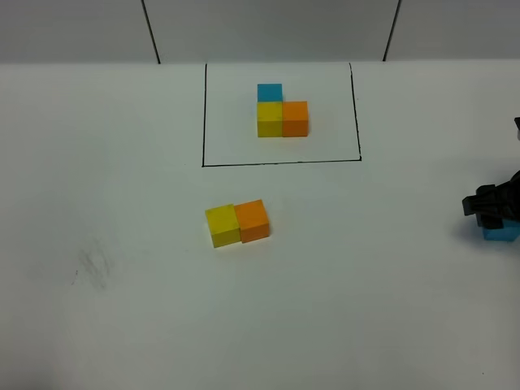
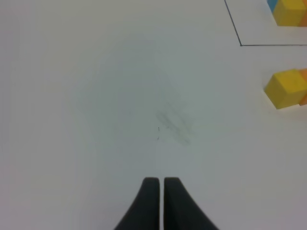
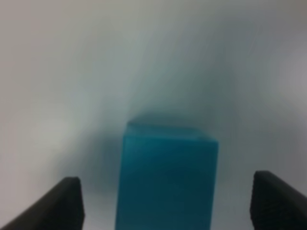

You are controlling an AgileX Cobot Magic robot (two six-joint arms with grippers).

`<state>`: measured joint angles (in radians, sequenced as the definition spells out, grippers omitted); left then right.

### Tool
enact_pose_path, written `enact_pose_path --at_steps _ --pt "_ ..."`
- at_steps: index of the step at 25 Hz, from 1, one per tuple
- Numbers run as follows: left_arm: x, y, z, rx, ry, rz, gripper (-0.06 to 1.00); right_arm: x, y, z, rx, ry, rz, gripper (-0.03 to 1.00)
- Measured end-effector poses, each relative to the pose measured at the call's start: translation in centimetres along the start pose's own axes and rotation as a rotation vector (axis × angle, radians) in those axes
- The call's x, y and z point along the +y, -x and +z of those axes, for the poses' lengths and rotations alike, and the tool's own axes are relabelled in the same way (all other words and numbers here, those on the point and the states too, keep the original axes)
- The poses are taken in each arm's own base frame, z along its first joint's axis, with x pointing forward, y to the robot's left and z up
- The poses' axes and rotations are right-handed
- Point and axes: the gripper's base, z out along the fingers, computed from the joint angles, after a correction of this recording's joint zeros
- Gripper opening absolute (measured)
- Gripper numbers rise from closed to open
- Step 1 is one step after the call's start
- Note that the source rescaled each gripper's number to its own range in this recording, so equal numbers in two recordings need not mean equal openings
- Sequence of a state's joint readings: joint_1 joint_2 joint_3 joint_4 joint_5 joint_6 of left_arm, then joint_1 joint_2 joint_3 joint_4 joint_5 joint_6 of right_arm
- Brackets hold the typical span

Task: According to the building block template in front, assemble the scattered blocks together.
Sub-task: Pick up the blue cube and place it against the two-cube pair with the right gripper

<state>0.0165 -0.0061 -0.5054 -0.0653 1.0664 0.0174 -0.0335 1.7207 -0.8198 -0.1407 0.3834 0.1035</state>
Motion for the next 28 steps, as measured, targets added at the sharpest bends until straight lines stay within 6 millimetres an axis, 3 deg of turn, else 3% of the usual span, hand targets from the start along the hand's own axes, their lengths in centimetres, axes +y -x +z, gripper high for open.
enact_pose_path --at_steps 15,18,21,28 --pt "0.0 0.0 0.0 0.000 0.000 0.000 0.00 0.0 -0.2 3.4 0.008 0.004 -0.026 0.71" --pt "0.0 0.0 0.0 0.000 0.000 0.000 0.00 0.0 -0.3 3.5 0.008 0.004 -0.024 0.62" --pt "0.0 0.0 0.0 0.000 0.000 0.000 0.00 0.0 -0.3 3.5 0.007 0.004 -0.025 0.45" --pt "0.0 0.0 0.0 0.000 0.000 0.000 0.00 0.0 -0.3 3.5 0.007 0.004 -0.071 0.46"
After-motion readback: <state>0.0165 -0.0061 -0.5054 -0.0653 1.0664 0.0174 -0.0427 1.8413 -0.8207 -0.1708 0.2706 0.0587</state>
